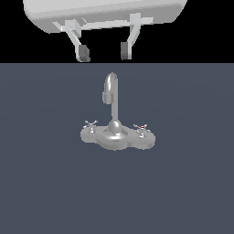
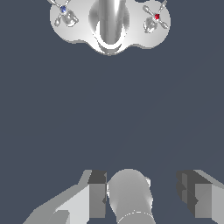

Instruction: Turn on the faucet by rotating a designated handle.

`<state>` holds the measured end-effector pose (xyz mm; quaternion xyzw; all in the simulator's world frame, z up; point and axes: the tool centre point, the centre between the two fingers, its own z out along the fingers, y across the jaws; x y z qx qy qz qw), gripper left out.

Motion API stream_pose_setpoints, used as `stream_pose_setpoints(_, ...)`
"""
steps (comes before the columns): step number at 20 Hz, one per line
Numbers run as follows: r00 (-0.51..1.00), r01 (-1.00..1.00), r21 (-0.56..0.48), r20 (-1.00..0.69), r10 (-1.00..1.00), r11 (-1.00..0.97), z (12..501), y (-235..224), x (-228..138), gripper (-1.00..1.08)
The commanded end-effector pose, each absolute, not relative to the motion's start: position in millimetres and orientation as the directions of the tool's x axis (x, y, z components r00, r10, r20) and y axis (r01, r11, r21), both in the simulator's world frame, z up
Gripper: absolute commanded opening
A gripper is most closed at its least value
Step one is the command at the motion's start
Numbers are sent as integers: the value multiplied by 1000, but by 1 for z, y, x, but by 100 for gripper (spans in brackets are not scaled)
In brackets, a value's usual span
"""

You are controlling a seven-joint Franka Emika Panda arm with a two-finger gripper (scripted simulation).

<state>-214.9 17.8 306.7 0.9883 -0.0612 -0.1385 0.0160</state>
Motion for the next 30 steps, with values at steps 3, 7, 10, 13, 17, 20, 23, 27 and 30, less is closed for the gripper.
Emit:
stream_pose_setpoints(3, 949, -194, 8, -250, -190, -981, 272, 58, -172, 1)
stream_pose_setpoints(7, 848, -451, -15, -317, -424, -892, 206, 36, -166, -15)
stream_pose_setpoints(10, 864, -449, -47, -276, -421, -892, 190, 100, -131, 24)
stream_pose_setpoints(13, 861, -451, -27, -278, -427, -892, 152, 149, -133, 36)
stream_pose_setpoints(17, 730, -665, -64, -267, -630, -744, 131, 132, -84, 53)
stream_pose_setpoints(20, 747, -656, -84, -215, -629, -750, 120, 145, -59, 59)
stream_pose_setpoints(23, 701, -708, -30, -147, -698, -705, 92, 104, -42, 17)
stream_pose_setpoints(27, 778, -626, -74, 1, -628, -776, 69, 128, 16, 26)
stream_pose_setpoints(30, 863, -483, -92, 114, -491, -871, 70, 78, 59, 31)
